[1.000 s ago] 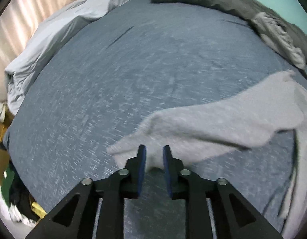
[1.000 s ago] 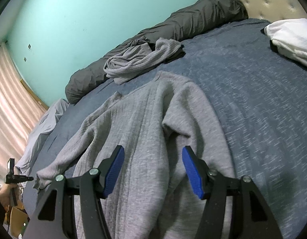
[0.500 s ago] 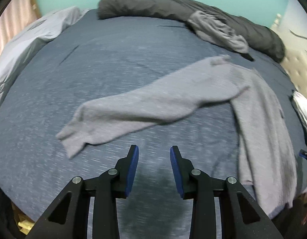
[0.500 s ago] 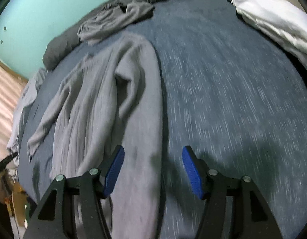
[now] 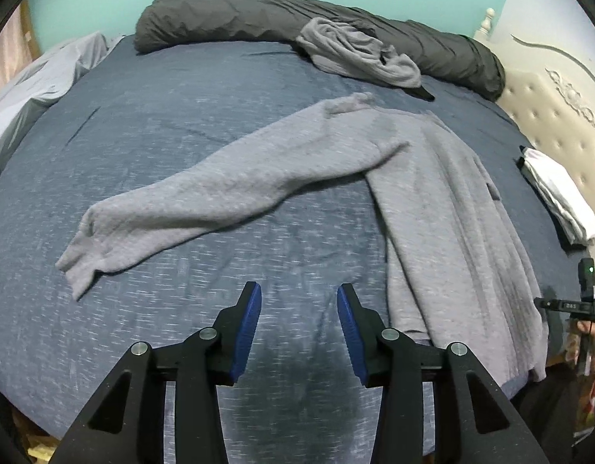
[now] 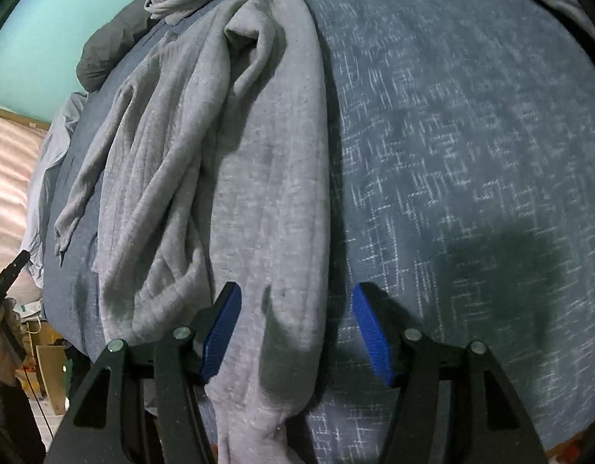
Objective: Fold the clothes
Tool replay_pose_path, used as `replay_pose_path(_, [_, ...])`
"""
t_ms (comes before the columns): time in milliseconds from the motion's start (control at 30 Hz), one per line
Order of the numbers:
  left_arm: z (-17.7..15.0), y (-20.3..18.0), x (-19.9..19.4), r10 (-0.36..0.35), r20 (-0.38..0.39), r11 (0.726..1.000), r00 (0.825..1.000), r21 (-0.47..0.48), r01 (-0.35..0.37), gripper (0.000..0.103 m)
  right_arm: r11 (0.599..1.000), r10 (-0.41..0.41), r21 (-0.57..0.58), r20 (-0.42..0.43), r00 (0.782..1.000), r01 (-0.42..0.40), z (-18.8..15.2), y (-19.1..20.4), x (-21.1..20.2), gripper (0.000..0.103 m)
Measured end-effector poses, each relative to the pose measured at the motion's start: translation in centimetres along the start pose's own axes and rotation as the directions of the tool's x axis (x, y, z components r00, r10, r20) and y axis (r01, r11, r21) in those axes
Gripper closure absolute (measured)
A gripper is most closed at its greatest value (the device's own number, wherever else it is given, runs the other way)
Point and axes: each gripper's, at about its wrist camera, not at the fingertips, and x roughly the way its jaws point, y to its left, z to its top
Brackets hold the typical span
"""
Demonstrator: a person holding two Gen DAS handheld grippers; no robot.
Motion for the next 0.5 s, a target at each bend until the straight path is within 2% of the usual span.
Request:
replay_pose_path(100, [0.0,-0.7,0.3,-0.008,-0.003,1.000,1.000,0.008,0.008,0.058,1.000,0.017,-0.015,0.003,1.000,-0.017,-0.2,-0.1,0.2,0.080])
replay_pose_path(200, [0.1,-1.1,0.6,-0.011,-0.004,1.000,1.000,0.012,0.012,0.058,0.998,0.017,-0.057,0.007,1.000,-0.017,-0.4,0.4,0.0,0.097])
replay_pose_path(333, [0.2,-1.2,1.2,-0.013,-0.016,1.000,1.000,0.004,0.013,0.058,0.995,0.023,-0.094,0.073,0.997,-0.016,0.3,0.6,-2.2,0.100])
replay_pose_path(500, [0.1,-1.1,1.9,-0.013,-0.029,1.000,1.000,-0.003,0.013,0.058,0.995,-0.011,-0.096,0.175,0.984,0.028,2.5,-0.4,-6.6,0.100])
